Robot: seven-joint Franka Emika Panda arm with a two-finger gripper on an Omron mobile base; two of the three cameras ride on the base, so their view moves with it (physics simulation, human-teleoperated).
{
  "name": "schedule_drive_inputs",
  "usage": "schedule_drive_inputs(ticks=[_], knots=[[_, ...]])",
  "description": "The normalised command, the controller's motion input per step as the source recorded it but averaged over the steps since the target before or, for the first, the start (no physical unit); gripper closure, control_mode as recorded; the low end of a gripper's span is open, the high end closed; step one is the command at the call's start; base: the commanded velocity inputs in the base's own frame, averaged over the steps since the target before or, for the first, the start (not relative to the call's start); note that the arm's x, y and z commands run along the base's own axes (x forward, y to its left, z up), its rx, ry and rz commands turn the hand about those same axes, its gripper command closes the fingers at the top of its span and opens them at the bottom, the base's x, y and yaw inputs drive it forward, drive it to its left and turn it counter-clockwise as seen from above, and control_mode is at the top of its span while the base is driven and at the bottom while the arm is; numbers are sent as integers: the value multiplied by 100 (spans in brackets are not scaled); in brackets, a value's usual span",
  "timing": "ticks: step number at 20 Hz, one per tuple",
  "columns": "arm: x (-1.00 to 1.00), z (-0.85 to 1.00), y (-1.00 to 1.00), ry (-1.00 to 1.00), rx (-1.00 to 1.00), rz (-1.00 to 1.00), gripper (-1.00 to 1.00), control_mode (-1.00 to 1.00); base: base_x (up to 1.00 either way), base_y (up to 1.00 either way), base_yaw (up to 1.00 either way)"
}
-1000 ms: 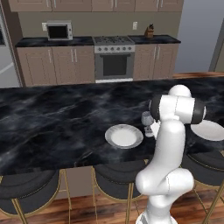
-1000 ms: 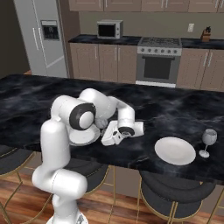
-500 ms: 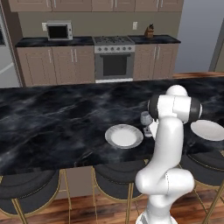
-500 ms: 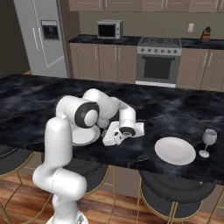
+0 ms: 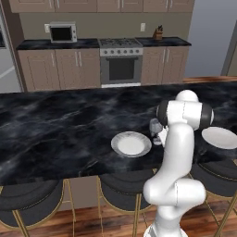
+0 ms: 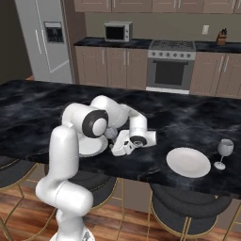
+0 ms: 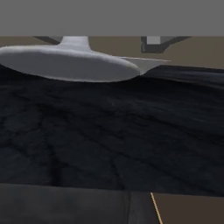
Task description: Retrieve the wine glasses from the counter and place one next to each plate.
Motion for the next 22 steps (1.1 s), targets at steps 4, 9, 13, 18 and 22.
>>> schedule_drive_inputs(ticks=[4,9,13,18,22], knots=[[0,-10,-38,3,0,0,-100,-100,0,0,0],[0,-5,-53,13,0,0,-100,-100,0,0,0],[1,-28,-16,14,0,0,-100,-100,0,0,0],[0,-35,0,-2,-2,0,-100,-100,0,0,0],[0,-4,-7,-2,0,0,-100,-100,0,0,0]])
